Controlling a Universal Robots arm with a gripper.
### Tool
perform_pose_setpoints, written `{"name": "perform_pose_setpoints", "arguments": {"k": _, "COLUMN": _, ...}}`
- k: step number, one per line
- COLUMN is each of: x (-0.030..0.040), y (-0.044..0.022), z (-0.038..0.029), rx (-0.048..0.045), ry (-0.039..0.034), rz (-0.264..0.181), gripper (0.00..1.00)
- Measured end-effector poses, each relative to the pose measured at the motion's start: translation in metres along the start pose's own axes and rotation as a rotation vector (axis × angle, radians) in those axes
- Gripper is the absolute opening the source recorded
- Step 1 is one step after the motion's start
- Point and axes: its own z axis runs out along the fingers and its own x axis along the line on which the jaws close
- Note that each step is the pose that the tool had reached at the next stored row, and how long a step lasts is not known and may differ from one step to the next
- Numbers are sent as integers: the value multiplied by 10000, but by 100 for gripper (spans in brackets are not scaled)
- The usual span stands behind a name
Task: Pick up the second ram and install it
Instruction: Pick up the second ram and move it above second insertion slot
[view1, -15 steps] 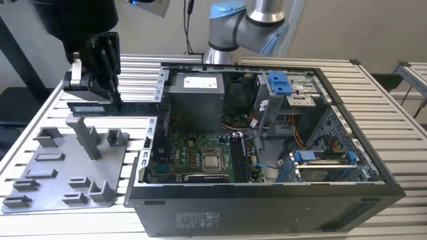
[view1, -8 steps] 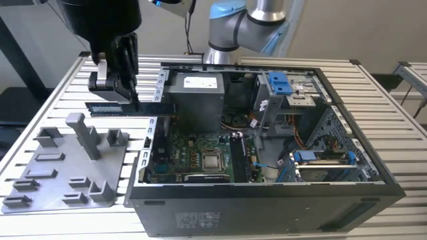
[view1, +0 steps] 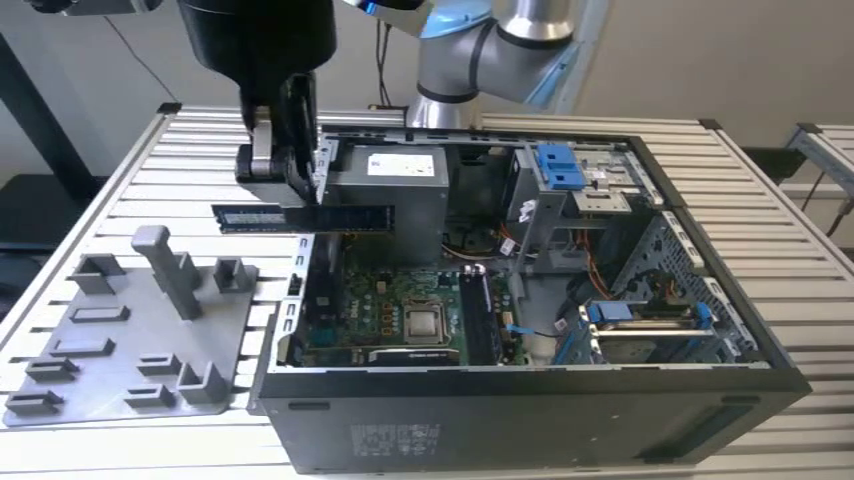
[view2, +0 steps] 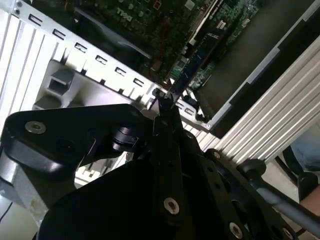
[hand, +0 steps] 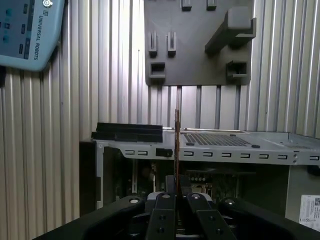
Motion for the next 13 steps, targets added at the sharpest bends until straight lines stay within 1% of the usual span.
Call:
{"name": "perform_pose_setpoints", "arguments": {"k": 5, "x": 1, "y": -172, "z": 1, "rx": 0, "ry": 1, "rz": 0, "gripper": 14}}
{"name": "perform_pose_setpoints", "arguments": {"k": 13, "x": 3, "y": -424, "z": 4, "rx": 0, "ry": 0, "rz": 1, "gripper": 14}}
